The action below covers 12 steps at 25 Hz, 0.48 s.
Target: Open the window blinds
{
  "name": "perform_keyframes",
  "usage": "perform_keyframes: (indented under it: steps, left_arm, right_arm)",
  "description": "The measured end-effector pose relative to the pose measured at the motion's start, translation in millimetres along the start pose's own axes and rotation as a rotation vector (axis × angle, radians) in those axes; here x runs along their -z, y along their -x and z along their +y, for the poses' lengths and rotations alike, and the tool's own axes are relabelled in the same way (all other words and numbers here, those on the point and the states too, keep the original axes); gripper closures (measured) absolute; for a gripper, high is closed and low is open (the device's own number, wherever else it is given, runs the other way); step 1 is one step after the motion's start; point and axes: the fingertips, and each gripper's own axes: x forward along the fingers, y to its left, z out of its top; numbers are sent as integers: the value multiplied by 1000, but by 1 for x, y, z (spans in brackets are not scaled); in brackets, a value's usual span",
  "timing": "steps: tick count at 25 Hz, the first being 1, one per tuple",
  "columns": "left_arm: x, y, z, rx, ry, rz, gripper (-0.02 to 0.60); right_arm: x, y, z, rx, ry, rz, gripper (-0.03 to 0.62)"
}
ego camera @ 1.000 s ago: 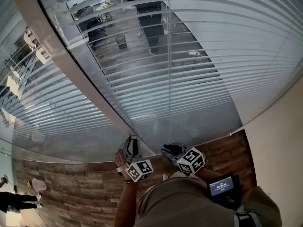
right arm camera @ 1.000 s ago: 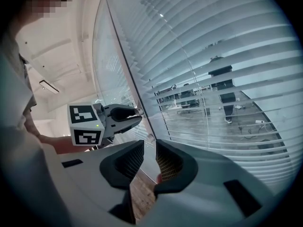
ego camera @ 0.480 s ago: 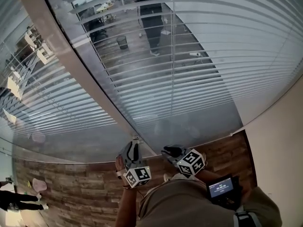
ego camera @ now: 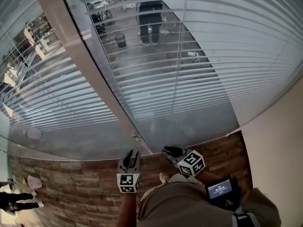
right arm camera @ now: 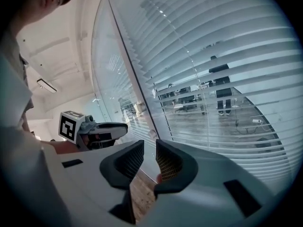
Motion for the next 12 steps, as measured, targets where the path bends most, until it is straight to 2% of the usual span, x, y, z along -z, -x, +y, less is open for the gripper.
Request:
perform_keyframes:
  steps: [4, 12]
  left_arm:
    - [7, 1, -2, 13, 21, 10, 477]
    - [10, 11, -11, -9, 71, 5, 476]
  right_arm:
    - [-1, 4, 2, 9, 12, -2, 507]
    - [-8, 25, 3, 8, 31, 4, 507]
